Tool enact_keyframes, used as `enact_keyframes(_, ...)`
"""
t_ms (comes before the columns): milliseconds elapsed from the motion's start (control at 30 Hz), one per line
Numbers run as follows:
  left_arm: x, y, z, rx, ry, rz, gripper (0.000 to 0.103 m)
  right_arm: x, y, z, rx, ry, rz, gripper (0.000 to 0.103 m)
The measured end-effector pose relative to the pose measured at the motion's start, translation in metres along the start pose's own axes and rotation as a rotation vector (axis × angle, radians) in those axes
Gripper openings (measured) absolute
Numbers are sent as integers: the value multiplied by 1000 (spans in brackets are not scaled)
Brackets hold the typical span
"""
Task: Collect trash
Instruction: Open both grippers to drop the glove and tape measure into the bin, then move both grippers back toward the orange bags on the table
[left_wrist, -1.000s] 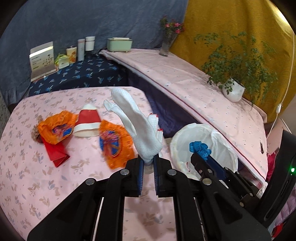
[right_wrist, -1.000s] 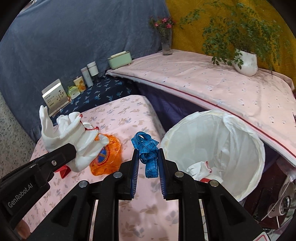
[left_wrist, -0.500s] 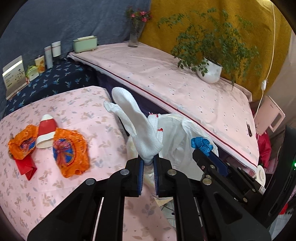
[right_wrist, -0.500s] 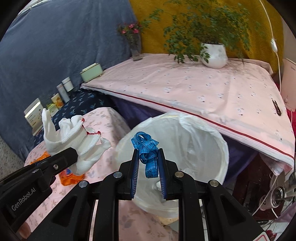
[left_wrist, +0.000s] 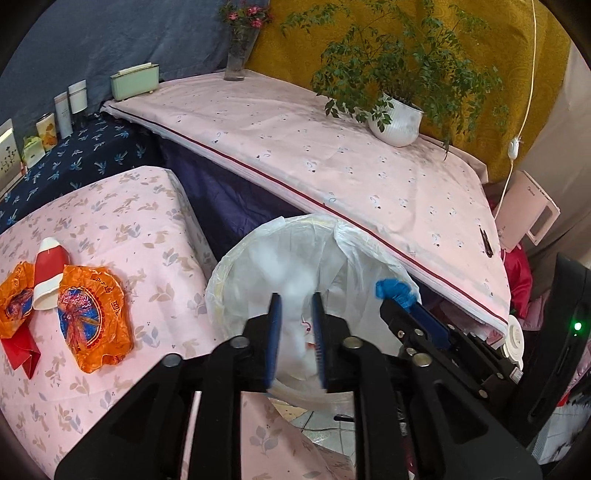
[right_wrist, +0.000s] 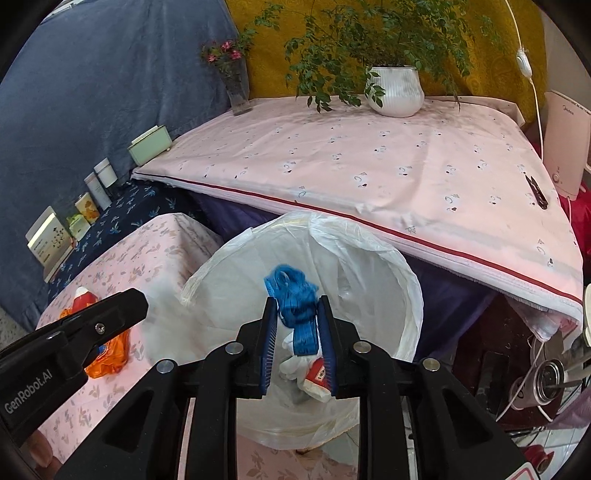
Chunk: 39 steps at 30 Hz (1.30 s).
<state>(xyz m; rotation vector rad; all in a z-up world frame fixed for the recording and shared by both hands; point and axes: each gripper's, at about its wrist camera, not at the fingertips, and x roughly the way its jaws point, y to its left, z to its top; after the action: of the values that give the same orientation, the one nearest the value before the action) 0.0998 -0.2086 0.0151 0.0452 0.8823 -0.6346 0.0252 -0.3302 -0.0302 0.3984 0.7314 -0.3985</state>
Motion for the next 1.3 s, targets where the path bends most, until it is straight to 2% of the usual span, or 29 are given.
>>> enact_keyframes(33, 1, 1, 1, -8, -1, 3, 32, 0, 0, 0, -2, -1, -1, 26)
enact_keyframes(67, 1, 3, 1, -18, -4, 6, 41, 1, -1, 1, -3, -2, -2, 32)
enact_keyframes(100, 1, 4, 1, -27, -7, 7, 43, 1, 0, 1, -3, -6, -3, 38)
enact_keyframes(133, 0, 6, 1, -34, -10, 10, 45, 0, 0, 2, -2, -12, -5, 39)
enact_keyframes(333, -3, 16, -2, -47, -13, 42, 45, -2, 4, 1, -1, -14, 2, 40)
enact_keyframes(700, -27, 49, -17, -120, -49, 116, 48, -16, 36, -10, -57, -19, 37, 50)
enact_keyframes(867, -46, 73, -27, -164, -77, 171, 48, -25, 59, -17, -100, -20, 67, 51)
enact_keyframes(967, -59, 92, -37, -204, -87, 202, 49, -30, 75, -24, -128, -18, 89, 56)
enact_keyframes(1300, -99, 150, -72, -296, -98, 322, 49, -36, 128, -46, -232, -7, 139, 56)
